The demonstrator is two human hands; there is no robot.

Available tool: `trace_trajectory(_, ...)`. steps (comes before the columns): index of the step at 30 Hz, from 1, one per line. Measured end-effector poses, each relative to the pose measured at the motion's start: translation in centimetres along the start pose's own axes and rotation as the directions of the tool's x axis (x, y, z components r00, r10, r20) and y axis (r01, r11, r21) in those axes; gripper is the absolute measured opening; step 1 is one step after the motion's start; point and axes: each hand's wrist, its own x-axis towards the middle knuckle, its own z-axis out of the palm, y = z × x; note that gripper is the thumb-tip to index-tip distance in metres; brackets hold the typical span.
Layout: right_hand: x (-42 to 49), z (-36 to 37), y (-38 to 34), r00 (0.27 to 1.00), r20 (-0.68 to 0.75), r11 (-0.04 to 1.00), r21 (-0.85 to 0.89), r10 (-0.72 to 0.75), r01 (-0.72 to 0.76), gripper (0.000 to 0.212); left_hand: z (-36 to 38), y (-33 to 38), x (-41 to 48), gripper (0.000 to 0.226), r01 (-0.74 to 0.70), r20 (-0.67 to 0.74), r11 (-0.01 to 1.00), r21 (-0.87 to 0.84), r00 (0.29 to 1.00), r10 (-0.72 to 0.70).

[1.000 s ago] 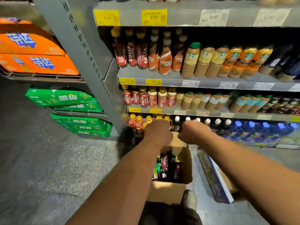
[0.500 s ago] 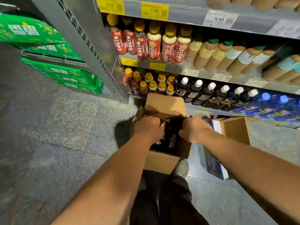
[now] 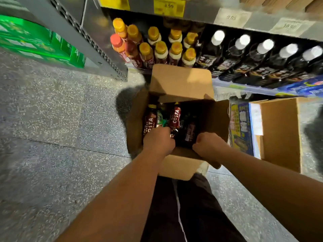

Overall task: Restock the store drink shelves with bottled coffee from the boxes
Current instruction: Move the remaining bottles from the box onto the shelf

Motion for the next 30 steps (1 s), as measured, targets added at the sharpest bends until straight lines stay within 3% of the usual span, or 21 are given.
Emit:
trace_trajectory(3, 3.9, 2.2, -0.1, 0.999, 0.018, 0.994, 0.105, 0.027, -0.029, 0.014, 1.9, -2.0, 3.1, 0.034, 0.038, -0.003, 0.999, -0.024, 0.999, -0.038)
trace_trajectory(6, 7.4, 4.1, -0.6, 0.997, -0.030, 0.976, 0.208, 0.070, -0.062, 0.024, 3.4, -3.6, 6.2, 0.059, 0.064, -0.061, 0.996, -0.054, 0.996, -0.068)
trace_trajectory(10, 11.7, 6.3, -1.8, 0.977, -0.124, 0.905, 0.411, 0.173, -0.108, 0.031, 5.0, -5.9, 9.8, 0.084, 0.250, -0.043, 0.922, -0.294, 0.961, -0.274)
trace_trajectory(12, 13.8, 6.8, -2.5, 0.958, -0.124, 0.843, 0.513, 0.258, -0.161, 0.045, 6.3, -7.1, 11.5, 0.083, 0.358, 0.023, 0.820, -0.446, 0.921, -0.389)
trace_trajectory(14, 15.6, 7.3, -3.1, 0.940, -0.084, 0.769, 0.602, 0.330, -0.216, 0.057, 7.5, -7.9, 12.6, 0.077, 0.408, 0.060, 0.770, -0.491, 0.897, -0.437)
trace_trajectory(17, 18.0, 8.0, -3.8, 0.926, -0.050, 0.680, 0.694, 0.375, -0.237, 0.063, 8.7, -8.7, 14.1, 0.071, 0.409, 0.041, 0.767, -0.495, 0.893, -0.449)
trace_trajectory(22, 20.4, 9.1, -4.5, 0.907, 0.011, 0.594, 0.752, 0.421, -0.285, 0.063, 10.2, -9.7, 15.8, 0.060, 0.367, 0.055, 0.669, -0.646, 0.897, -0.439)
trace_trajectory(25, 20.8, 8.4, -4.2, 0.914, 0.130, 0.490, 0.811, 0.384, -0.321, 0.059, 10.7, -10.0, 15.7, 0.055, 0.364, 0.128, 0.549, -0.752, 0.898, -0.421)
trace_trajectory(27, 20.6, 7.6, -3.6, 0.913, 0.210, 0.478, 0.799, 0.349, -0.366, 0.065, 10.6, -9.7, 15.3, 0.050, 0.378, 0.201, 0.448, -0.810, 0.897, -0.394)
trace_trajectory(30, 18.9, 6.8, -2.9, 0.913, 0.281, 0.434, 0.812, 0.296, -0.391, 0.053, 10.0, -9.1, 14.2, 0.052, 0.390, 0.256, 0.333, -0.859, 0.889, -0.381)
